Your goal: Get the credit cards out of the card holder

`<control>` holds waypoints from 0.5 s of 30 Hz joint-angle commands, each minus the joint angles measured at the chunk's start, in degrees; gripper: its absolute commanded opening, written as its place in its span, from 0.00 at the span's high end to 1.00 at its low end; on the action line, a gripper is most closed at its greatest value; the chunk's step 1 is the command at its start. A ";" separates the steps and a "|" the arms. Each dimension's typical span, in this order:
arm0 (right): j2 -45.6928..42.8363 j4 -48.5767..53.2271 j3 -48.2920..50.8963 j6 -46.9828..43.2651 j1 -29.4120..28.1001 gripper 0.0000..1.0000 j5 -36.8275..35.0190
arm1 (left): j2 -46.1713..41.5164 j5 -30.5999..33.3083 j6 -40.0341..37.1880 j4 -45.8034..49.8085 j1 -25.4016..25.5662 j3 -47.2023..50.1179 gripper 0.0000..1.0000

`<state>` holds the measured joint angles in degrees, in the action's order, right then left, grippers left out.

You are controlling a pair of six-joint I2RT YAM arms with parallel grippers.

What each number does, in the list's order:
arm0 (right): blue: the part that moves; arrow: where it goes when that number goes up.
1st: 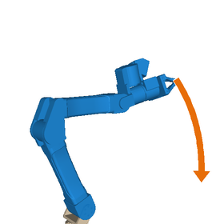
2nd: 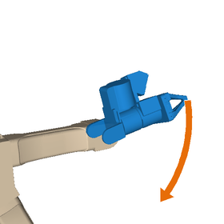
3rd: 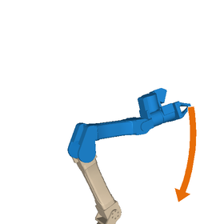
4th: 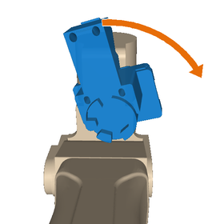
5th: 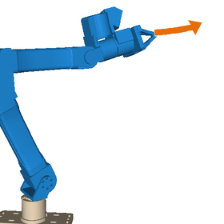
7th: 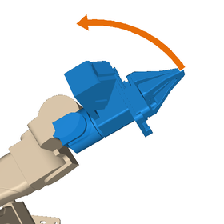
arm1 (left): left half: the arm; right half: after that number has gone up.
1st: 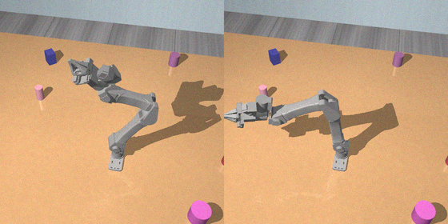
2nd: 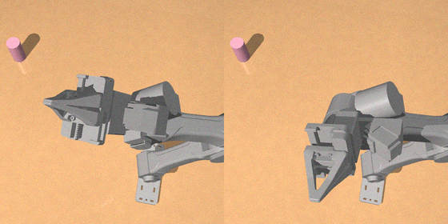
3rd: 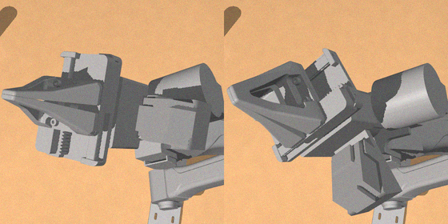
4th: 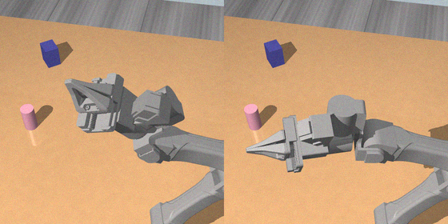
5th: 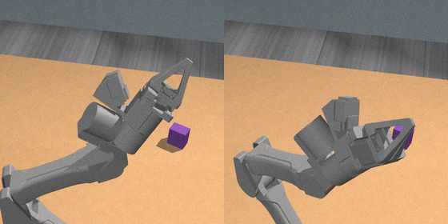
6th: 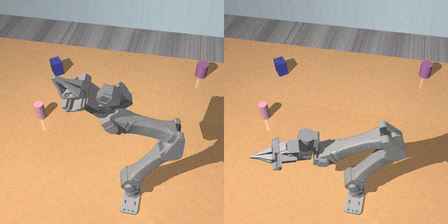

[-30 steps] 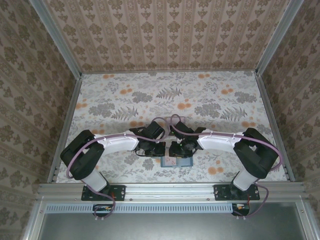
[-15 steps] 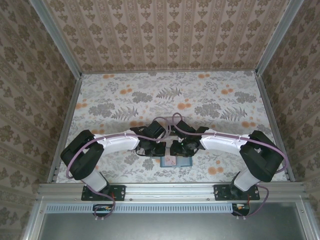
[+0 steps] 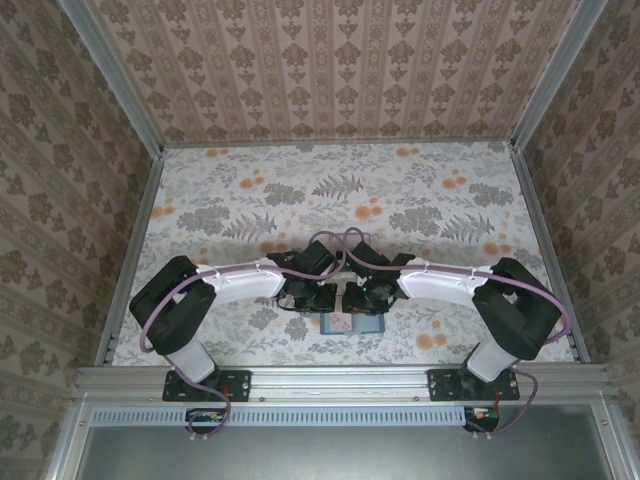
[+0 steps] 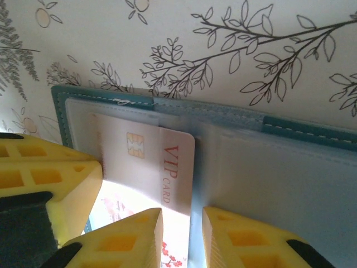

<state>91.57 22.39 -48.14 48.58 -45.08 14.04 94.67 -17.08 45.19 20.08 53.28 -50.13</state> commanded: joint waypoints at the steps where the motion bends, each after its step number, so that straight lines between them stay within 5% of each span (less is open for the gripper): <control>1: 1.14 -1.32 0.85 -0.17 0.18 0.75 1.34 | 1.04 -0.33 -1.68 0.95 0.53 -0.33 1.00; 15: -1.57 -9.07 4.49 2.60 1.16 0.78 6.72 | 2.65 -0.32 -1.91 1.28 0.57 0.65 1.00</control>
<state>91.59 16.25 -44.97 49.74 -43.86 18.35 94.94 -17.39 44.51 19.81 53.28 -50.13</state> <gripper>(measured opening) 0.223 0.046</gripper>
